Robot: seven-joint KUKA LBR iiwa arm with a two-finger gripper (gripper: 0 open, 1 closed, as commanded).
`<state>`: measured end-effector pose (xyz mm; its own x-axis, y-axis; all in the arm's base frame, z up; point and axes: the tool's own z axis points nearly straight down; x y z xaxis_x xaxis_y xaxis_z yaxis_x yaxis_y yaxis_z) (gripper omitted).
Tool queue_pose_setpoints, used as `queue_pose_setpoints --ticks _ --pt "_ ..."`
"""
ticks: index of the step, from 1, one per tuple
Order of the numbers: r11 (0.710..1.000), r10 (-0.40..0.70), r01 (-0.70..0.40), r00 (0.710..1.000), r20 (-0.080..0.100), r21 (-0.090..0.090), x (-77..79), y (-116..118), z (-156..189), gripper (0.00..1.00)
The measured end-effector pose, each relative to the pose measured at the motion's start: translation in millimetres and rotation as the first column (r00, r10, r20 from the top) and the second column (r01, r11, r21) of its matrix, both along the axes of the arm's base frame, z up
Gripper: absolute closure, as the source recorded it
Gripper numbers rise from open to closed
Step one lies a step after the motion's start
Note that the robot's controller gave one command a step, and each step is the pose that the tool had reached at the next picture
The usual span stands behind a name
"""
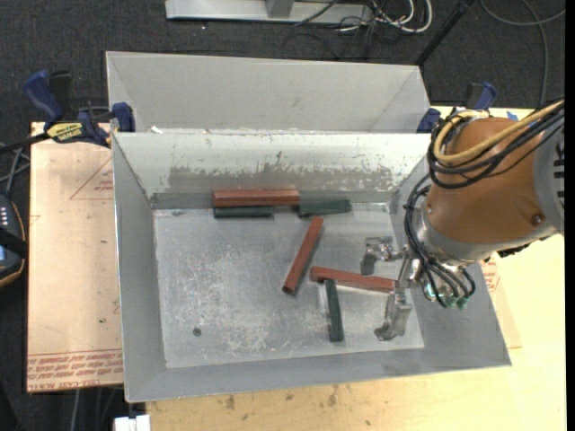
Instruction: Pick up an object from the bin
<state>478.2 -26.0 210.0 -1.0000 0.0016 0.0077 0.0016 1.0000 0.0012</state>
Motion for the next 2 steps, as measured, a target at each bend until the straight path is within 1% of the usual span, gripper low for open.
queue_pose_setpoints --ticks 1,2 --pt "1.0 0.001 -0.001 1.0 0.008 -0.001 1.7 0 4 0.0" --pt "0.997 0.083 -0.083 0.996 0.017 -0.002 54.0 -2 -40 0.0"
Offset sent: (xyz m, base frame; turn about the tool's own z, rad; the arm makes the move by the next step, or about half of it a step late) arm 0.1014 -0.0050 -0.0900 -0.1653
